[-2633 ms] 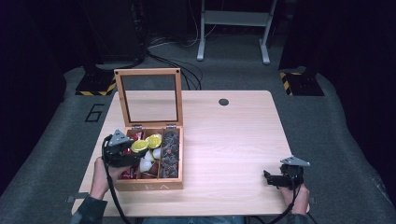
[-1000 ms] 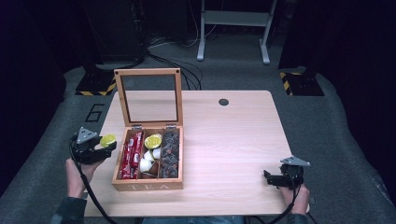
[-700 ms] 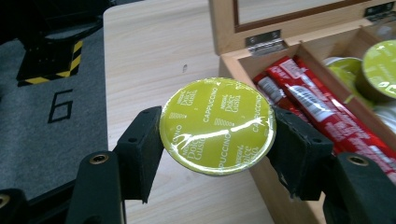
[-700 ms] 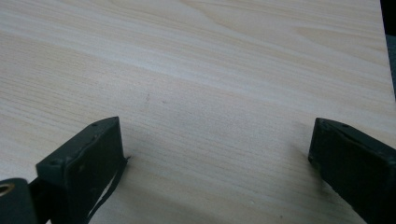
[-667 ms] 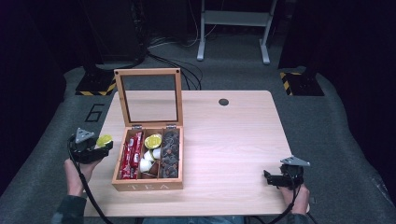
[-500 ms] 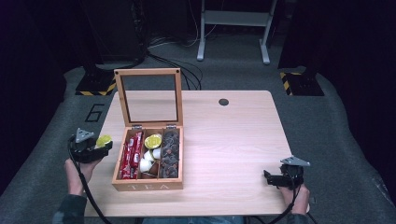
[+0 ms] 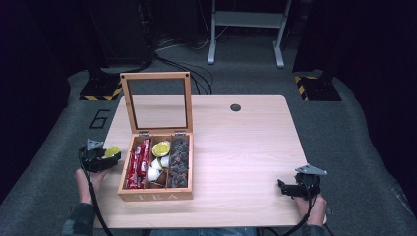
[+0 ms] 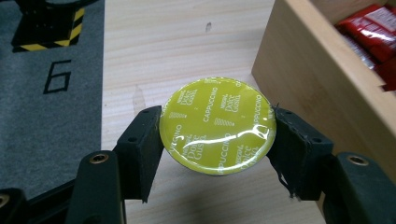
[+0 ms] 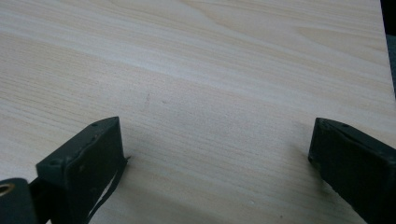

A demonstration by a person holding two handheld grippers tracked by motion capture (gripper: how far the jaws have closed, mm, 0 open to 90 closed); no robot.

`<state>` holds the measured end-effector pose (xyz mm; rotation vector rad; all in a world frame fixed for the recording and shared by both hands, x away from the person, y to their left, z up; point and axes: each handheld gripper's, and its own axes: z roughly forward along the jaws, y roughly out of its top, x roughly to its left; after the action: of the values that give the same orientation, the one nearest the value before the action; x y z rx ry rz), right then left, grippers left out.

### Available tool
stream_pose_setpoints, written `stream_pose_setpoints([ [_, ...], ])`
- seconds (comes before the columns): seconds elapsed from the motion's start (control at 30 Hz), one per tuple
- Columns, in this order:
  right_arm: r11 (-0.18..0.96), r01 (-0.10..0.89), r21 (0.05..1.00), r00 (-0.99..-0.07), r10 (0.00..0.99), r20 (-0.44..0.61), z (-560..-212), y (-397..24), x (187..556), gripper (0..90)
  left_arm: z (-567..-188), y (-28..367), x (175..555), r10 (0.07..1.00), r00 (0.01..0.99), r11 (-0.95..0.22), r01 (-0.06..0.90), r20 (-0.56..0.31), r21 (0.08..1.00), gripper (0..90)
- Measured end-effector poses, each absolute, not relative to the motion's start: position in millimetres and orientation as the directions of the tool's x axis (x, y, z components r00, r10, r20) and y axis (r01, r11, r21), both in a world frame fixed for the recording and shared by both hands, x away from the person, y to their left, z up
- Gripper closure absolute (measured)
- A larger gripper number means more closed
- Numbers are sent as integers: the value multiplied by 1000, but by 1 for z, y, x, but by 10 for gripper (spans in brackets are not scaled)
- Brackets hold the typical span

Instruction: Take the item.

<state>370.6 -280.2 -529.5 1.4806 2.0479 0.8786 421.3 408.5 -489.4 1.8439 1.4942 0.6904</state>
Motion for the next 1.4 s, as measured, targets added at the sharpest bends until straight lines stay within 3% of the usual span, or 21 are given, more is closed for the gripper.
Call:
stream_pose_setpoints([
  [0.23, 216, 655, 724, -314, 950, 0, -530, -280, 371, 28, -501, 410, 431, 980, 198, -102, 641, -36, 761, 378],
  [0.77, 217, 654, 725, -314, 950, -1, -530, -280, 371, 28, -512, 405, 433, 980, 193, -154, 643, 36, 750, 373],
  [1.03, 213, 656, 724, -310, 951, 2, -529, -280, 370, 28, -510, 410, 428, 982, 190, -130, 648, 6, 751, 225],
  [1.4, 213, 656, 724, -310, 951, 1, -529, -280, 370, 28, -496, 411, 404, 983, 185, -122, 623, 5, 772, 173],
])
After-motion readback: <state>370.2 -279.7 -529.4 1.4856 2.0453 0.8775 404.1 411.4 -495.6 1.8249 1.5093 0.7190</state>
